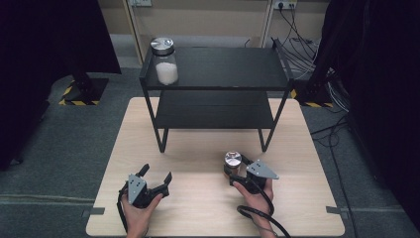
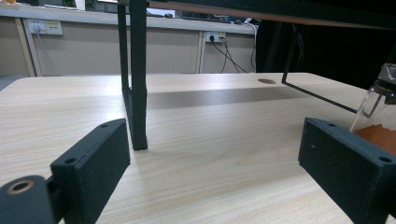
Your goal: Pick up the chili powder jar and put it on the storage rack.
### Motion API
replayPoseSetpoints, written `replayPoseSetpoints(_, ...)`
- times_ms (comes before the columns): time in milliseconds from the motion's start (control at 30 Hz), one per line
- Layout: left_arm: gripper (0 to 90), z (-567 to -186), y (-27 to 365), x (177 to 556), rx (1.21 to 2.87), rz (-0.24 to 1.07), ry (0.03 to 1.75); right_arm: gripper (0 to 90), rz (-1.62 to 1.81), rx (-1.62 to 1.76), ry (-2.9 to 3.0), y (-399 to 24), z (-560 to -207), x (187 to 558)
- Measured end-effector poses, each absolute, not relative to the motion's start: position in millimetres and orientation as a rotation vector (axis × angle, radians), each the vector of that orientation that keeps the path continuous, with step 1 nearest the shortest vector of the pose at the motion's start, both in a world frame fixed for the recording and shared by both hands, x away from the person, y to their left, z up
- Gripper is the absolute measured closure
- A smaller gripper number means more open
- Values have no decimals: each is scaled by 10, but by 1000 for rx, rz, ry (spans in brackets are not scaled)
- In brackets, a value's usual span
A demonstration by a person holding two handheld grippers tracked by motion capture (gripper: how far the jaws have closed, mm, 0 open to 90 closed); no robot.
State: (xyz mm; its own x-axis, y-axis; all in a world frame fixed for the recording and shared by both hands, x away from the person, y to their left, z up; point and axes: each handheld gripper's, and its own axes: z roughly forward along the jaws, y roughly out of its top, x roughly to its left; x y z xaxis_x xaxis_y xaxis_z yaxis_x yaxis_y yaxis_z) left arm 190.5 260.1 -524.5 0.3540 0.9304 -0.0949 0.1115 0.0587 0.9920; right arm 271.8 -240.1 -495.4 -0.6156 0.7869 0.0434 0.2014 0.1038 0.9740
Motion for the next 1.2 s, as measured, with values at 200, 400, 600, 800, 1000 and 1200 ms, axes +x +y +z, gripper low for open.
replayPoseSetpoints(200, 82, -5245, 2602, 1906, 1374, 830, 1039, 300, 1523, 951, 1909, -2390, -4931, 2738)
replayPoseSetpoints(400, 83, -5245, 2603, 1906, 1374, 830, 1039, 319, 1515, 946, 1898, -2360, -4939, 2713)
replayPoseSetpoints(600, 83, -5245, 2605, 1907, 1373, 828, 1039, 322, 1501, 950, 1884, -2326, -4943, 2682)
replayPoseSetpoints(800, 83, -5245, 2605, 1907, 1374, 829, 1038, 322, 1510, 968, 1875, -2325, -4948, 2661)
replayPoseSetpoints(1000, 83, -5244, 2608, 1909, 1373, 826, 1040, 322, 1534, 978, 1848, -2346, -4952, 2613)
replayPoseSetpoints(1200, 83, -5245, 2606, 1908, 1373, 828, 1040, 322, 1549, 971, 1825, -2376, -4893, 2567)
